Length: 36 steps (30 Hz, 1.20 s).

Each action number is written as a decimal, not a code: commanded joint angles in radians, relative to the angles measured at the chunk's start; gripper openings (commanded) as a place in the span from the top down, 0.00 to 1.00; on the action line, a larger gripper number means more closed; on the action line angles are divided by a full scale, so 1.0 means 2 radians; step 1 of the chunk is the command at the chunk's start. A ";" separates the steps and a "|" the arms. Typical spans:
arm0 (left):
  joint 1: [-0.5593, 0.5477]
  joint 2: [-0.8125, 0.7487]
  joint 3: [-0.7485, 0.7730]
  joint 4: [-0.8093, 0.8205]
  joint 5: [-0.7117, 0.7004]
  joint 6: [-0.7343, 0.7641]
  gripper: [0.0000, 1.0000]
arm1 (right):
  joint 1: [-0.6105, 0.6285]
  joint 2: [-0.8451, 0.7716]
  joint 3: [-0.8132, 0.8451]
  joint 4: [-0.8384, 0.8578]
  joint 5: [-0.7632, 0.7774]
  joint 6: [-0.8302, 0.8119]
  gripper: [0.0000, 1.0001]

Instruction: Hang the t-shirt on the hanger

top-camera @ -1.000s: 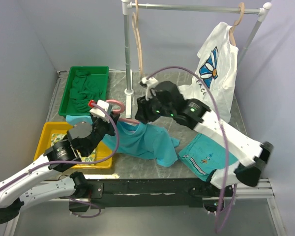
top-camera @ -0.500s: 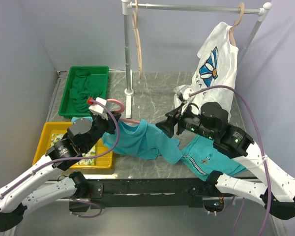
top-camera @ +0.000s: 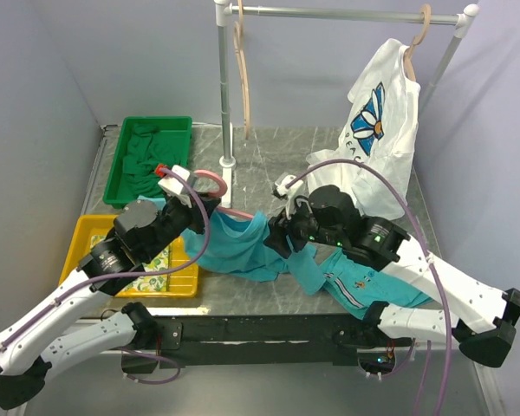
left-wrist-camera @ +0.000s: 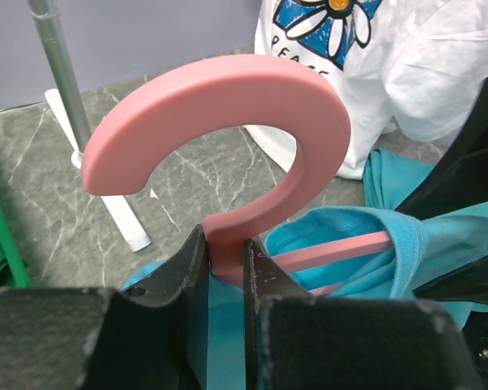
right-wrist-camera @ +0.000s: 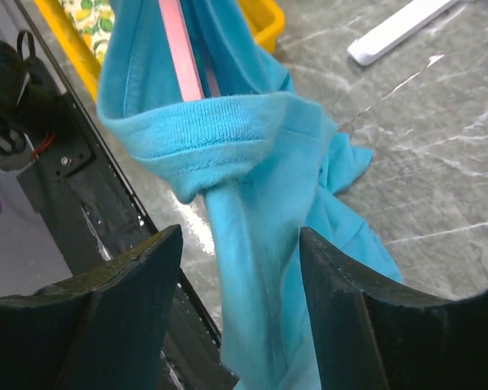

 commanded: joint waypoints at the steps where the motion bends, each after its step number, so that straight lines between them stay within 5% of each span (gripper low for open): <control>1: 0.002 0.002 0.035 0.027 0.024 0.000 0.99 | 0.013 0.003 0.019 0.011 0.018 -0.011 0.37; 5: 0.003 0.004 0.036 0.031 0.017 -0.009 0.99 | 0.015 -0.006 0.015 0.023 0.040 0.006 1.00; 6: 0.004 0.005 0.037 0.031 0.013 -0.011 0.99 | 0.015 -0.010 0.013 0.023 0.050 0.010 1.00; 10: 0.003 0.007 0.047 0.017 -0.023 -0.026 0.40 | 0.015 -0.043 -0.011 0.034 0.071 0.020 1.00; 14: 0.003 -0.011 0.040 0.005 -0.075 -0.041 0.20 | 0.015 -0.084 -0.034 0.044 0.086 0.040 1.00; 18: 0.004 -0.042 0.022 -0.012 -0.150 -0.064 0.18 | 0.015 -0.099 -0.043 0.032 0.092 0.046 1.00; 22: 0.004 -0.049 0.001 -0.026 -0.209 -0.106 0.30 | 0.015 -0.107 -0.036 0.019 0.094 0.048 1.00; 25: 0.005 -0.029 -0.006 0.000 -0.140 -0.115 0.31 | 0.016 -0.105 -0.023 0.008 0.096 0.046 1.00; 36: 0.027 0.066 0.007 0.041 -0.079 -0.170 0.47 | 0.015 -0.103 -0.005 -0.004 0.097 0.048 1.00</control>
